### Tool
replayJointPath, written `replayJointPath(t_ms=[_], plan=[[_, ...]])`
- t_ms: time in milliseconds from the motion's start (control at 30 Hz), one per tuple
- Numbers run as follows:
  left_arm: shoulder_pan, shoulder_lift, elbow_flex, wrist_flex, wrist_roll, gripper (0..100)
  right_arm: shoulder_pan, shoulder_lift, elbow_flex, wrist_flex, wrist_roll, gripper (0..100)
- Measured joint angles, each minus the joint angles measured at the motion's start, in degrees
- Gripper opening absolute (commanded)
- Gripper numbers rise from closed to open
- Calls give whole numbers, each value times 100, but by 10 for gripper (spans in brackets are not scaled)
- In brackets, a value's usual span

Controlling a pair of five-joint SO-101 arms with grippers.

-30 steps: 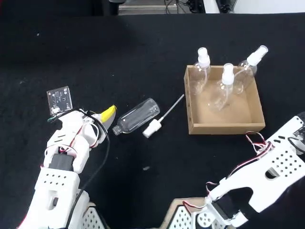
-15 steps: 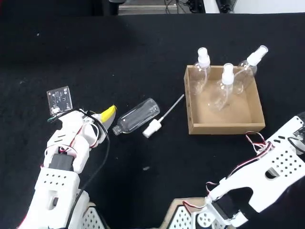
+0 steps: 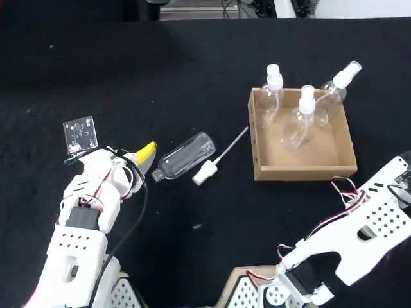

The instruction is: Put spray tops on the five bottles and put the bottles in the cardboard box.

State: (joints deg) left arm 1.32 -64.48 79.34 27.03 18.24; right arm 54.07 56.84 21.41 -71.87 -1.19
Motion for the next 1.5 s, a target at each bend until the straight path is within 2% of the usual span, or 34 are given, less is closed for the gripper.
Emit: replayJointPath(t_ms=[200,500,900,1167,1500], plan=[[0,0,0,0,0,288,0,-62,132,0,0,276],[0,0,0,0,0,288,-26,-1336,1257,0,0,276],[0,0,0,0,0,288,-35,-1600,1257,0,255,276],[0,0,0,0,0,288,-44,-1609,985,993,255,276],[0,0,0,0,0,288,-44,-1925,941,1055,255,273]])
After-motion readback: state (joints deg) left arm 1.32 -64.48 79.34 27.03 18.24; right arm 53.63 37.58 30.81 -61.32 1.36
